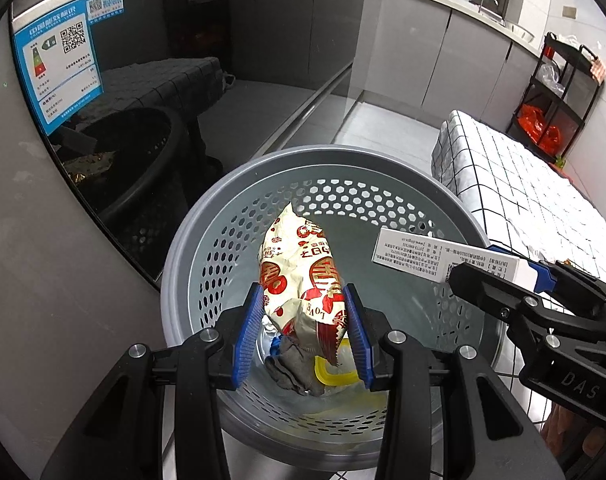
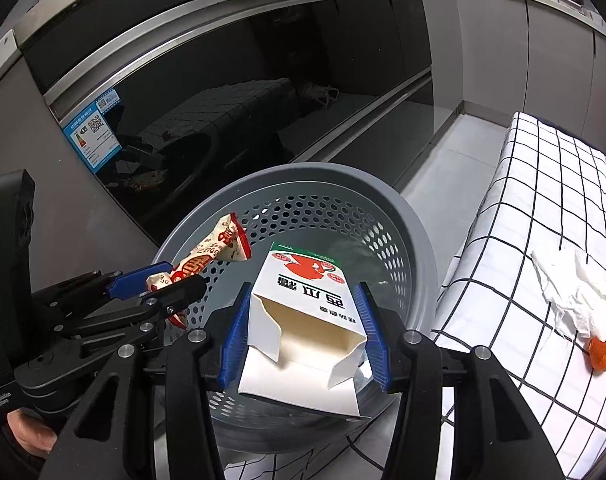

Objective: Collect trash
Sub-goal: 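Open both grippers to drop wrapper and carton into the basket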

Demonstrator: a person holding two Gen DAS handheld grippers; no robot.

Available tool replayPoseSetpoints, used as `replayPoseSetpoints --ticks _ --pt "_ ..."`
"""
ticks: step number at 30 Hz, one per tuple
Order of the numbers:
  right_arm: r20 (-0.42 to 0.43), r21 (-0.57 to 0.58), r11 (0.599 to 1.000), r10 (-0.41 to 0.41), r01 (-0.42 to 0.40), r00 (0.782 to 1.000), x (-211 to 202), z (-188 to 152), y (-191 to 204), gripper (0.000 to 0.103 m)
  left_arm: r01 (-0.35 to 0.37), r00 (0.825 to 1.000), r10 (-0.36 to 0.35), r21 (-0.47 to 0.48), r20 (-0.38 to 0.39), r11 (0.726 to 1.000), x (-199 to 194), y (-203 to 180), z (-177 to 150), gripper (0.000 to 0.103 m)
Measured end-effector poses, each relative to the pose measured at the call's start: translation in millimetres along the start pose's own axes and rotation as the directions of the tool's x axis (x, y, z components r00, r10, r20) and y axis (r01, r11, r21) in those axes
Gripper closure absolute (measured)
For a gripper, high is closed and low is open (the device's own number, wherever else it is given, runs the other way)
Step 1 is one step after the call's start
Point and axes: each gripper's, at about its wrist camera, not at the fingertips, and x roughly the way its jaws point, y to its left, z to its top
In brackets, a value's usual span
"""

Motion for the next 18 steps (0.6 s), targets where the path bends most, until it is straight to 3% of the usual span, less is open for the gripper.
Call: replayPoseSetpoints --ticks 15,18 --pt "-0.003 0.004 1.0 -0.018 0.018 1.0 4.1 1.4 2.0 0.052 0.005 1.0 -0.005 -0.01 -0.015 1.0 1.3 2.3 0.5 0.061" --pt "0.002 0.015 1.0 -0.011 0.011 1.0 2.2 1.3 0.7 0.048 0.004 1.0 -0.004 -0.015 -0.018 1.0 1.6 2.9 -0.2 0.055"
